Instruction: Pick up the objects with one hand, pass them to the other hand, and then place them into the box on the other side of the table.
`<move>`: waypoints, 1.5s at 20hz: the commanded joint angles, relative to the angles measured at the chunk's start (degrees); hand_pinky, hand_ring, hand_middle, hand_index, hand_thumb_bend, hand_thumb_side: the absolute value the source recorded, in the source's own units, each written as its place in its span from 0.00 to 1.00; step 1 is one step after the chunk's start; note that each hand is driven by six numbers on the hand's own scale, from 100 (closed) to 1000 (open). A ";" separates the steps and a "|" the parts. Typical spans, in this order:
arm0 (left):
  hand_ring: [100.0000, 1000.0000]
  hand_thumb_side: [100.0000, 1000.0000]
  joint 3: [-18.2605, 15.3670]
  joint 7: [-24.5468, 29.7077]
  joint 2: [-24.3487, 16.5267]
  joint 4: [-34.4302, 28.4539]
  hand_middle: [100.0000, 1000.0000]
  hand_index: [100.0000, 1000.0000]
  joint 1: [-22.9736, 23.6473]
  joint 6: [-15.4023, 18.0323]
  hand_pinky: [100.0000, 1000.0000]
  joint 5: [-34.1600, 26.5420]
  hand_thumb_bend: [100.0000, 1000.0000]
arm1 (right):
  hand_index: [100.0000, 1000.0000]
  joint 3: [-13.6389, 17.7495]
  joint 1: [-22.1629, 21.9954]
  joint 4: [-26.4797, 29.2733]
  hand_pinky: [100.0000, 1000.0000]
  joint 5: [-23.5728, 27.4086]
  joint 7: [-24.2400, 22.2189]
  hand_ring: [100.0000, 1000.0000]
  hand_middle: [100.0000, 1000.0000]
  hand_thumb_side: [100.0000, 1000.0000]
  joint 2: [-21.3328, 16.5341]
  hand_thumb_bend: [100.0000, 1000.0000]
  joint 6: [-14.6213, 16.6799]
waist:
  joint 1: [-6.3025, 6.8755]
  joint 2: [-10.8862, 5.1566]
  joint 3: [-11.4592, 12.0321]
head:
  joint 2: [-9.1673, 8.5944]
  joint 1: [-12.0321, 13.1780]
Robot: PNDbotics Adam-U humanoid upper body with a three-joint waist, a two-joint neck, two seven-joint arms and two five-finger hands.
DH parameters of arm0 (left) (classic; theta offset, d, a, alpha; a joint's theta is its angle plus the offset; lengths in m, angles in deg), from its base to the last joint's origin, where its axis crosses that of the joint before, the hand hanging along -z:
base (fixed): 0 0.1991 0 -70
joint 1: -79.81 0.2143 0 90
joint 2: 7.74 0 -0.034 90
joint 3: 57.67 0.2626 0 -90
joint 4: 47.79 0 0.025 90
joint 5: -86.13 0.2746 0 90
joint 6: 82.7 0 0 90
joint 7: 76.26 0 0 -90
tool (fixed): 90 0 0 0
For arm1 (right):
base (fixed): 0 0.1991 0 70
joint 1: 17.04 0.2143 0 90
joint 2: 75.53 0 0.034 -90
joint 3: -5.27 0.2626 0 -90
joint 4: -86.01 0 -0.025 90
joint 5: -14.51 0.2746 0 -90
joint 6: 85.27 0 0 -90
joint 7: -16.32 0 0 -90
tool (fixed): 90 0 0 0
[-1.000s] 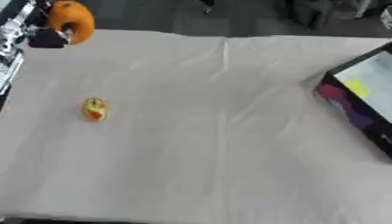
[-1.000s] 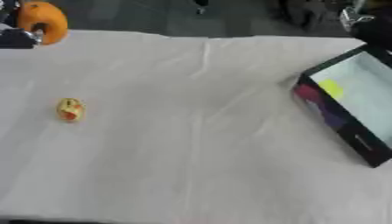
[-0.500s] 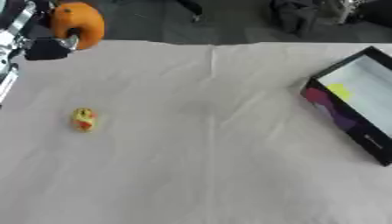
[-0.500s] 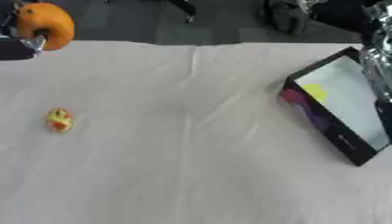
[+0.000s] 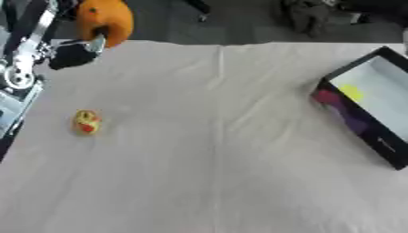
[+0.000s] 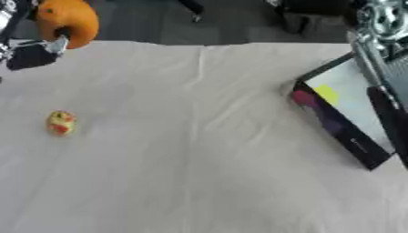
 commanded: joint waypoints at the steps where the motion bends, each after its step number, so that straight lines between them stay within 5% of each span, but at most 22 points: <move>1: 0.52 0.00 0.16 -1.19 1.16 -2.11 0.50 0.46 -0.32 0.88 0.73 1.35 0.00 | 0.87 -1.39 2.21 1.76 0.94 -2.28 -3.30 0.88 0.87 0.16 0.29 0.35 -1.06 | 0.02 -1.53 -0.07 | 0.63 0.09; 2: 0.52 0.00 0.23 -1.91 1.95 -2.39 0.50 0.46 -0.05 1.12 0.73 1.48 0.00 | 0.87 -1.88 2.52 1.82 0.94 -2.90 -4.27 0.88 0.87 0.14 0.77 0.41 -1.36 | 0.00 -1.55 -0.07 | 0.70 0.11; 12: 0.52 0.00 1.39 -6.62 8.34 -3.31 0.50 0.47 2.10 4.66 0.73 6.89 0.00 | 0.87 -4.92 3.13 2.65 0.94 -7.38 -13.25 0.89 0.88 0.17 5.47 0.37 -2.47 | -0.40 -1.87 -0.15 | 1.15 -2.46; 30: 0.51 0.00 3.46 -8.79 13.11 -3.72 0.49 0.47 4.79 9.16 0.72 12.92 0.00 | 0.89 -8.42 2.38 0.19 0.94 -10.73 -19.40 0.90 0.89 0.17 9.32 0.40 -0.95 | -0.56 -1.62 -0.22 | 2.23 -3.80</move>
